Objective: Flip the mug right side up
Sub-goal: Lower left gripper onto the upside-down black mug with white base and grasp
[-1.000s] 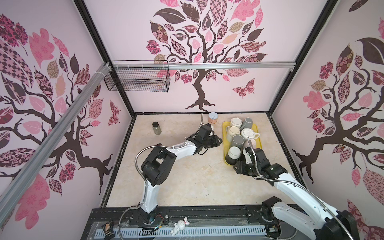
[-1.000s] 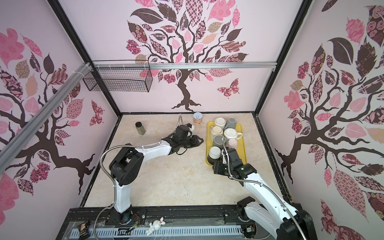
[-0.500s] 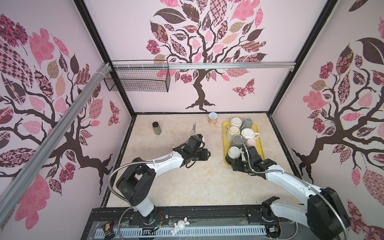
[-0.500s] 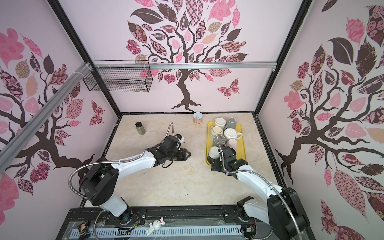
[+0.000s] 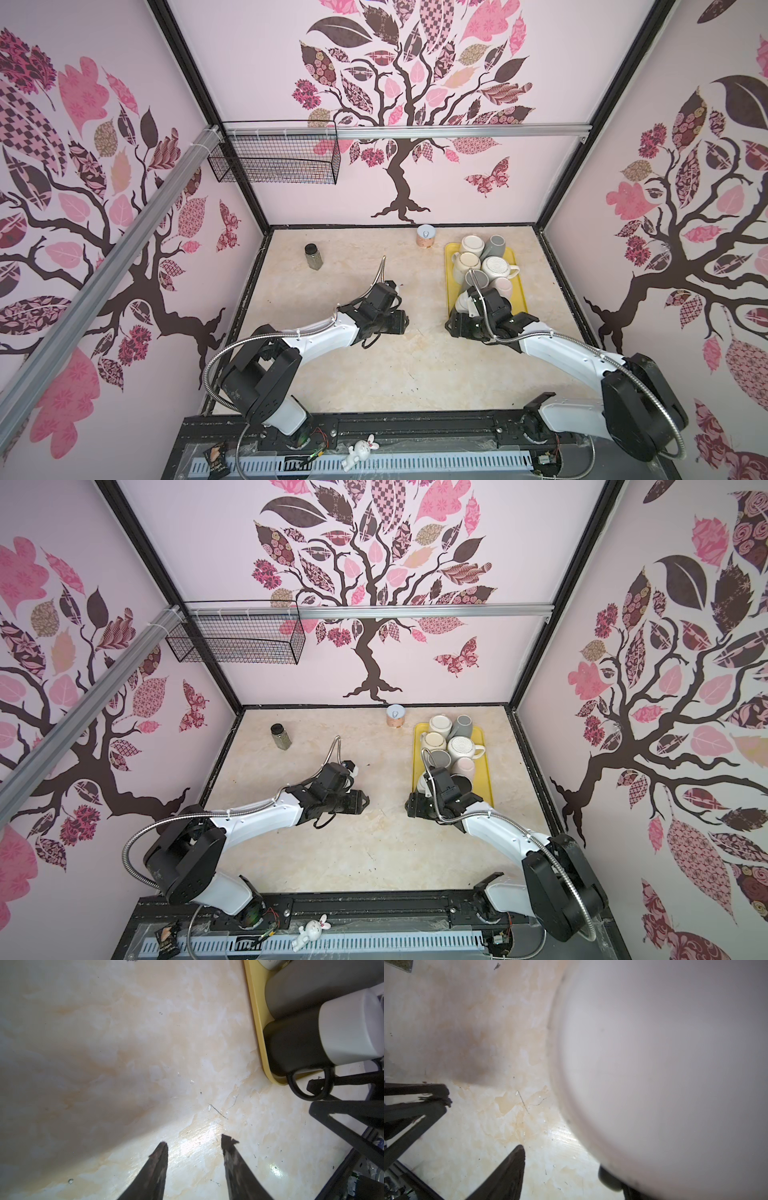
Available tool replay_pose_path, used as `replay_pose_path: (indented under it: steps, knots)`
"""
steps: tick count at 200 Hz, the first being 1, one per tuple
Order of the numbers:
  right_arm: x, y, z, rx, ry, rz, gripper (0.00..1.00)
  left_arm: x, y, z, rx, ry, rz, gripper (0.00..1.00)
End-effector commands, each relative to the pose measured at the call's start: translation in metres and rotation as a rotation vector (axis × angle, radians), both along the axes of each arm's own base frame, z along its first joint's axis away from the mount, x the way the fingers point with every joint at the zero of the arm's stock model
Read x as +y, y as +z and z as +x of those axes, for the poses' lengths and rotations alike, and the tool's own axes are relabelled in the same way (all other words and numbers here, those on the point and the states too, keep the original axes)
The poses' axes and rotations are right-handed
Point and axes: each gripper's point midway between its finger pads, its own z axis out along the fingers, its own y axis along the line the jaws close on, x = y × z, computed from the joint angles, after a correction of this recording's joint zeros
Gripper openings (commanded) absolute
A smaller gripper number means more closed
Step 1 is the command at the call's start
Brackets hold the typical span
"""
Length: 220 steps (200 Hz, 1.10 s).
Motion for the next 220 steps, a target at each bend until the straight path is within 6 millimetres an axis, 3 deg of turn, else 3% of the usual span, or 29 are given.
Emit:
replay_pose_path:
  steps: [1,32,52,80,112,133,153,220]
  knots:
    - [0.022,0.015,0.01,-0.014,0.03,0.074,0.72,-0.005,0.007,0.004,-0.013,0.007,-0.029,0.46]
    - [0.03,0.034,0.013,-0.052,0.065,0.11,0.75,-0.014,0.014,0.008,-0.016,0.001,-0.048,0.46]
    - [0.025,0.052,0.011,-0.124,0.065,0.116,0.77,-0.022,0.018,0.003,-0.027,-0.018,-0.049,0.46]
    - [-0.006,0.07,0.006,-0.207,-0.014,0.046,0.79,-0.037,0.024,-0.012,-0.117,-0.078,0.056,0.46]
    - [-0.05,0.083,-0.001,-0.233,-0.152,0.06,0.8,-0.076,0.033,-0.027,-0.213,-0.192,0.129,0.49]
    - [-0.07,0.081,-0.007,-0.229,-0.208,0.032,0.8,-0.102,0.034,-0.03,-0.238,-0.274,0.148,0.49]
    - [-0.075,0.075,-0.014,-0.208,-0.222,0.011,0.81,-0.122,0.033,-0.027,-0.258,-0.341,0.151,0.49]
    - [-0.086,0.046,-0.036,-0.151,-0.274,0.008,0.81,-0.16,0.017,-0.014,-0.259,-0.449,0.185,0.49]
